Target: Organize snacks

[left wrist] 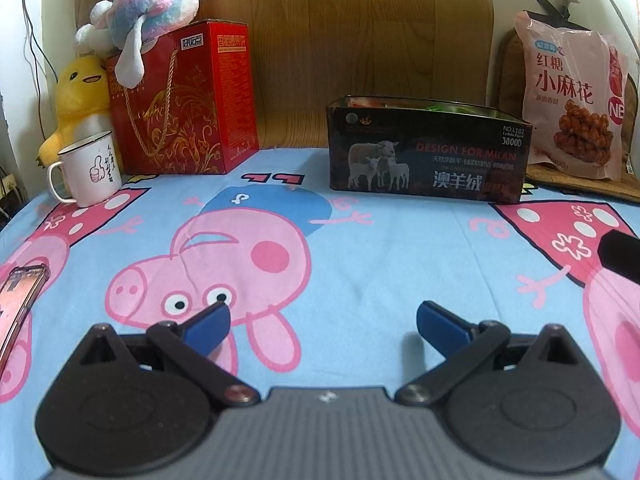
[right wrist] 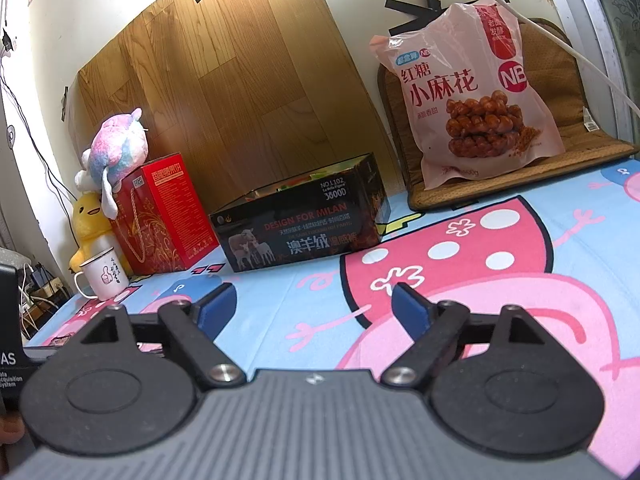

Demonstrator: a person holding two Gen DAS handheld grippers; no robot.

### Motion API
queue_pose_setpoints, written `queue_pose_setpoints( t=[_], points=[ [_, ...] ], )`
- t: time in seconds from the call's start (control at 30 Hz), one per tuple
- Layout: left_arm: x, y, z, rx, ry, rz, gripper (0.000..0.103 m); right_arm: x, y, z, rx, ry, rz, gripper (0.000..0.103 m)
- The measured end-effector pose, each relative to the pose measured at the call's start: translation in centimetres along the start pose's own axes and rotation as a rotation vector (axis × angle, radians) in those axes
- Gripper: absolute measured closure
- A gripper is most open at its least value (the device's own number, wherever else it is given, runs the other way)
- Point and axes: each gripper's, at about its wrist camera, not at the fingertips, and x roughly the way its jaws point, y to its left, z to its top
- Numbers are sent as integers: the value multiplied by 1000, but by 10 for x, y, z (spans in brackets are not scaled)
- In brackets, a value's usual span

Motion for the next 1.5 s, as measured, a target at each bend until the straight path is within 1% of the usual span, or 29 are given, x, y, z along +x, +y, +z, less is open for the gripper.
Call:
queue_pose_setpoints(
  t=[0.43,0.73,1.17,1.5],
  points=[
    [1,-2,0,17,2,39,0,0,-1,0,1,0,0,16],
    [4,2,0,-7,29,31,0,0,-1,0,2,0,0,16],
    [4,2,0,-9,26,48,0,0,-1,-1,4,-2,1,15],
    [5,4,0,-15,32,41,0,0,-1,-1,5,-2,2,15]
  ],
)
